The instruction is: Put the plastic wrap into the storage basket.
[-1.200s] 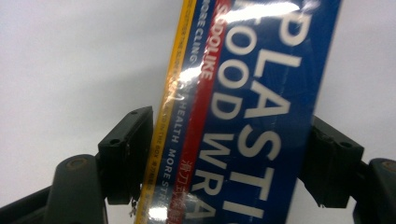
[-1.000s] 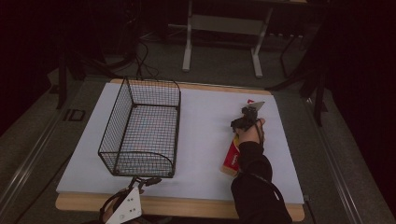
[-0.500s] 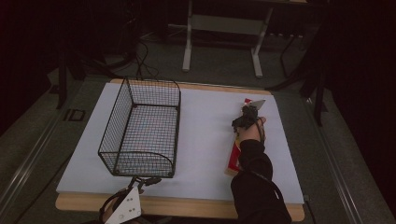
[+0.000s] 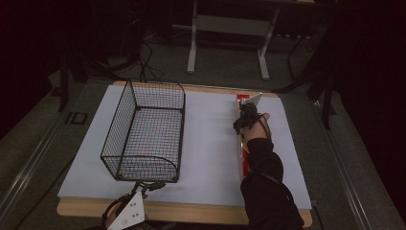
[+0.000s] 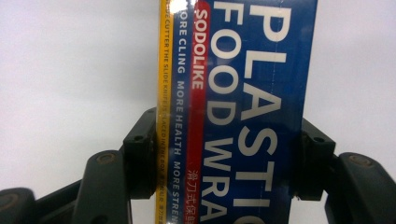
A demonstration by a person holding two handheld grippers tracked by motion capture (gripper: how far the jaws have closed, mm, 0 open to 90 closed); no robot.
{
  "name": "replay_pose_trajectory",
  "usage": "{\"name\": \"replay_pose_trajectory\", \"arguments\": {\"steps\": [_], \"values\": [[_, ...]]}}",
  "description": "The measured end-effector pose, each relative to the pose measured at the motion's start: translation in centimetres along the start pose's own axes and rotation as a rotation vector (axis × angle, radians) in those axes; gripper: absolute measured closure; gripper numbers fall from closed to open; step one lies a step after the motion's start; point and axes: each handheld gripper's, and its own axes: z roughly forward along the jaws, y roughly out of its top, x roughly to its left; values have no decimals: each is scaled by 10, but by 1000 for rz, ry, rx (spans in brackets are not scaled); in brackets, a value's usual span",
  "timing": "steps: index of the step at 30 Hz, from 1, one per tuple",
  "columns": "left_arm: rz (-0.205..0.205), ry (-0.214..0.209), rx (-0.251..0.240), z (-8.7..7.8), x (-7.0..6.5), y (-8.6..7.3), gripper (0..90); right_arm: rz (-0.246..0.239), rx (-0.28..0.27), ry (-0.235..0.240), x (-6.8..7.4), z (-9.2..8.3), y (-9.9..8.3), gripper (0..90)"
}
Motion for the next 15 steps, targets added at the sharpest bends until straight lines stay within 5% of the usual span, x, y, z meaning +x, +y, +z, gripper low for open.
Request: {"name": "replay_pose_trajectory", "arguments": {"steps": [9,15], "values": [[-2,0,0,0,0,0,1,-169,5,-11,11,-17,5,391],[-2,-2,-1,0,0,0,1,-248,-11,39,14,-25,3,391]]}}
